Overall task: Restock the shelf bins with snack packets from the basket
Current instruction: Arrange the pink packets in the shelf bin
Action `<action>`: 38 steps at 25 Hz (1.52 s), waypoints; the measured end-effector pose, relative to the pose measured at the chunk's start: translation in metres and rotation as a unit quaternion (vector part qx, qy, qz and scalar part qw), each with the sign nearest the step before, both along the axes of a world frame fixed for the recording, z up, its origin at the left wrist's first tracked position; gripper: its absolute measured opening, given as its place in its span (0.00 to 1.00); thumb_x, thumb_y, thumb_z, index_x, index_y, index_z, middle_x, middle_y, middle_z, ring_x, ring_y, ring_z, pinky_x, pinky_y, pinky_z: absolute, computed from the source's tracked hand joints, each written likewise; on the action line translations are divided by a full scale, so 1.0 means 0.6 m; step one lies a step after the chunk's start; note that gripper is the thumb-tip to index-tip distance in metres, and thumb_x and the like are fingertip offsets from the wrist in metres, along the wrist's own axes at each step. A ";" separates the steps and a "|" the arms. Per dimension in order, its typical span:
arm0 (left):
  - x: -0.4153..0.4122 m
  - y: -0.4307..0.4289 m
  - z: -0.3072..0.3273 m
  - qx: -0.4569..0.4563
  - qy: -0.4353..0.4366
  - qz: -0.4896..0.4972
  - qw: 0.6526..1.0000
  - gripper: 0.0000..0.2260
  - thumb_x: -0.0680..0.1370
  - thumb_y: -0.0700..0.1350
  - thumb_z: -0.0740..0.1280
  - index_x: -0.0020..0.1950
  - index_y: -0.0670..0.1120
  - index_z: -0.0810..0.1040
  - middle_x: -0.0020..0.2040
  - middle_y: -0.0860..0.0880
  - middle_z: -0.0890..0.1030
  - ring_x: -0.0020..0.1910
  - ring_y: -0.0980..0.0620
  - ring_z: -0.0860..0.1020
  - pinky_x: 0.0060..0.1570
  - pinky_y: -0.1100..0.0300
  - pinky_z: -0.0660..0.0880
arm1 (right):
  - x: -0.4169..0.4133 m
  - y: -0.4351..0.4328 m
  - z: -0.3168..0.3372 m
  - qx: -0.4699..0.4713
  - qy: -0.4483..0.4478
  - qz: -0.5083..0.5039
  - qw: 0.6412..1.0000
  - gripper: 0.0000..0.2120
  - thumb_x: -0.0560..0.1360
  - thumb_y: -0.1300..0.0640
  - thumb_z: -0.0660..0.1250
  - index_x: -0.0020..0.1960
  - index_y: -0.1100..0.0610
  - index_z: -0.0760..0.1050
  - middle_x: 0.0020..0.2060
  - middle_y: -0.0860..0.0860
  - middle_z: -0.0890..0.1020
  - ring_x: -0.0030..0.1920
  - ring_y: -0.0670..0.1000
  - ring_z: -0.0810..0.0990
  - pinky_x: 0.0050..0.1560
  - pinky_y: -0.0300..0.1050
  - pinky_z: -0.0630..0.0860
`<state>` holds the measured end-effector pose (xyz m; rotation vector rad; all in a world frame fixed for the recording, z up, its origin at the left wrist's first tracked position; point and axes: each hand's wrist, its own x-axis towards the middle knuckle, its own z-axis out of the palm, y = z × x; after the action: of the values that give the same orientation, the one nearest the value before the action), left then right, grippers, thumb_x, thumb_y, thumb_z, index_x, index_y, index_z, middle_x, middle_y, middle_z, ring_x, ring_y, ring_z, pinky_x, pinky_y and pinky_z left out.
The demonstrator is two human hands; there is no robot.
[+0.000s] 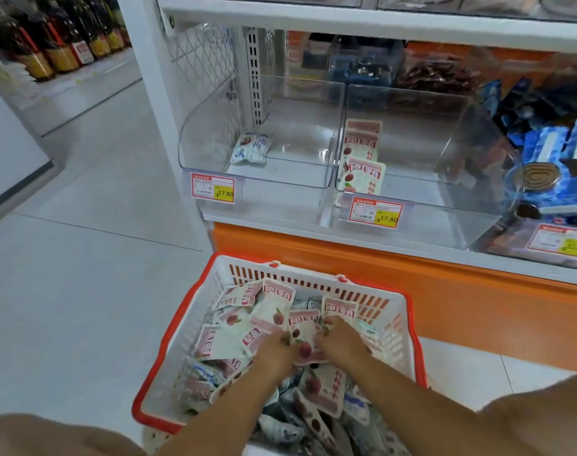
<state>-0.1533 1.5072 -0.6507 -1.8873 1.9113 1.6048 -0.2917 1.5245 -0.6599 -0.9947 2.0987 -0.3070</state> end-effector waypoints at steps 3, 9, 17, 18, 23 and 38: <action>-0.001 -0.004 -0.006 0.054 0.116 0.192 0.973 0.07 0.74 0.39 0.73 0.42 0.47 0.76 0.45 0.43 0.81 0.46 0.45 0.82 0.51 0.49 0.80 | 0.009 -0.007 -0.017 0.010 -0.052 -0.082 0.995 0.26 0.70 0.51 0.74 0.65 0.55 0.72 0.58 0.52 0.80 0.56 0.53 0.79 0.56 0.45 0.76; 0.000 -0.022 0.040 0.217 0.269 0.220 0.912 0.19 0.73 0.29 0.69 0.62 0.42 0.76 0.48 0.46 0.85 0.47 0.49 0.84 0.45 0.56 0.81 | -0.047 -0.014 0.061 -0.024 -0.386 -0.187 0.903 0.11 0.74 0.71 0.67 0.54 0.62 0.80 0.44 0.57 0.85 0.45 0.57 0.84 0.50 0.55 0.80; -0.004 -0.014 0.127 0.089 0.281 0.115 0.949 0.06 0.77 0.42 0.70 0.51 0.52 0.82 0.49 0.51 0.86 0.47 0.55 0.84 0.42 0.58 0.80 | -0.070 0.019 0.110 -0.144 -0.398 -0.112 0.899 0.15 0.70 0.62 0.76 0.56 0.56 0.80 0.51 0.56 0.85 0.52 0.58 0.84 0.59 0.62 0.77; -0.004 -0.018 0.141 0.048 0.263 0.089 0.960 0.06 0.77 0.45 0.70 0.52 0.52 0.82 0.51 0.52 0.85 0.46 0.58 0.84 0.41 0.60 0.79 | -0.070 0.022 0.132 -0.159 -0.380 -0.094 0.906 0.15 0.70 0.60 0.76 0.55 0.55 0.81 0.50 0.54 0.86 0.52 0.56 0.84 0.60 0.62 0.77; -0.021 -0.053 0.263 -0.078 0.278 -0.016 0.957 0.08 0.78 0.45 0.69 0.56 0.53 0.82 0.50 0.55 0.85 0.45 0.60 0.83 0.41 0.66 0.75 | -0.090 0.011 0.287 -0.222 -0.259 0.036 0.939 0.12 0.72 0.59 0.74 0.55 0.54 0.80 0.48 0.48 0.86 0.49 0.49 0.85 0.57 0.49 0.78; -0.102 -0.229 0.328 -0.441 0.094 -0.127 0.883 0.31 0.76 0.55 0.70 0.76 0.56 0.63 0.70 0.56 0.70 0.66 0.57 0.71 0.66 0.56 0.69 | -0.274 -0.278 0.320 0.050 -0.210 -0.075 0.974 0.07 0.72 0.63 0.73 0.48 0.61 0.78 0.43 0.56 0.84 0.42 0.52 0.80 0.46 0.44 0.76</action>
<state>-0.2144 1.3695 -0.4538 -1.5469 3.1831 0.9039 -0.4558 1.3580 -0.4678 -0.6455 1.7826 -0.4424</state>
